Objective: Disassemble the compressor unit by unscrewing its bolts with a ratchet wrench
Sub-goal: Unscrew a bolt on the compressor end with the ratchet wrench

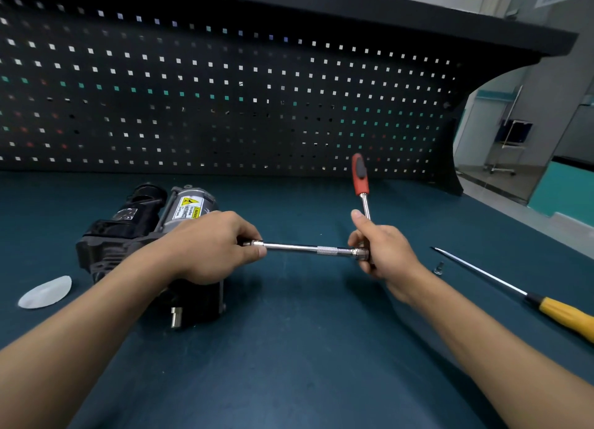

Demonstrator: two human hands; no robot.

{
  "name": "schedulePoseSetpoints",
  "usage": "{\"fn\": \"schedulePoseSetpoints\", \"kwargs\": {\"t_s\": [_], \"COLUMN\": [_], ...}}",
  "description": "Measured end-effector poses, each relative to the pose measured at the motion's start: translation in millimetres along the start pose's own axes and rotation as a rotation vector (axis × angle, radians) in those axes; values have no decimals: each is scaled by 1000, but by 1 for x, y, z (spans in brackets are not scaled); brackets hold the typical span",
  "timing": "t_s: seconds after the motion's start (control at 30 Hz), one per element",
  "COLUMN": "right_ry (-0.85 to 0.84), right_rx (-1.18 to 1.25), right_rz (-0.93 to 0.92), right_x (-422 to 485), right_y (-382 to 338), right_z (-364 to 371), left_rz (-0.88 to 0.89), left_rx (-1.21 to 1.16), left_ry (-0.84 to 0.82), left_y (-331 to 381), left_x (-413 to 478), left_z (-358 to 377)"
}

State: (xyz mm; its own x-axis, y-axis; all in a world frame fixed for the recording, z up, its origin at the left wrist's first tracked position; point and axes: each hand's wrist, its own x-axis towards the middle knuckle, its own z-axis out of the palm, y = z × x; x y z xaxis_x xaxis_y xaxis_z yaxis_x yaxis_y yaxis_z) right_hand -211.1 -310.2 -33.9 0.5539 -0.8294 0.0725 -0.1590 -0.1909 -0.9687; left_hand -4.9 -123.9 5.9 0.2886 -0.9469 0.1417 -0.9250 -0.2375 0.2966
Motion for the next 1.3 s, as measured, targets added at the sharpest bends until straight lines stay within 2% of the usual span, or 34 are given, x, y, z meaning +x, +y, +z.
{"fn": "schedulePoseSetpoints", "kwargs": {"t_s": [0.37,0.5,0.73,1.07,1.3], "right_ry": [-223,-237,-115,0,128], "right_rx": [193,203,63,17,-82], "right_rz": [456,514,207,-93,-449], "right_x": [-6,-6,-6,-3,-4], "right_y": [-11,-10,-2,10,11], "right_z": [-5,-5,-2,-1,1], "left_rz": [-3,-9,-26,-34,-39], "left_rx": [26,36,43,31,-21], "left_ry": [5,-7,30,32,69], "left_y": [0,1,4,6,4], "left_x": [1,1,-3,-5,-5], "left_z": [0,0,0,-1,1]}}
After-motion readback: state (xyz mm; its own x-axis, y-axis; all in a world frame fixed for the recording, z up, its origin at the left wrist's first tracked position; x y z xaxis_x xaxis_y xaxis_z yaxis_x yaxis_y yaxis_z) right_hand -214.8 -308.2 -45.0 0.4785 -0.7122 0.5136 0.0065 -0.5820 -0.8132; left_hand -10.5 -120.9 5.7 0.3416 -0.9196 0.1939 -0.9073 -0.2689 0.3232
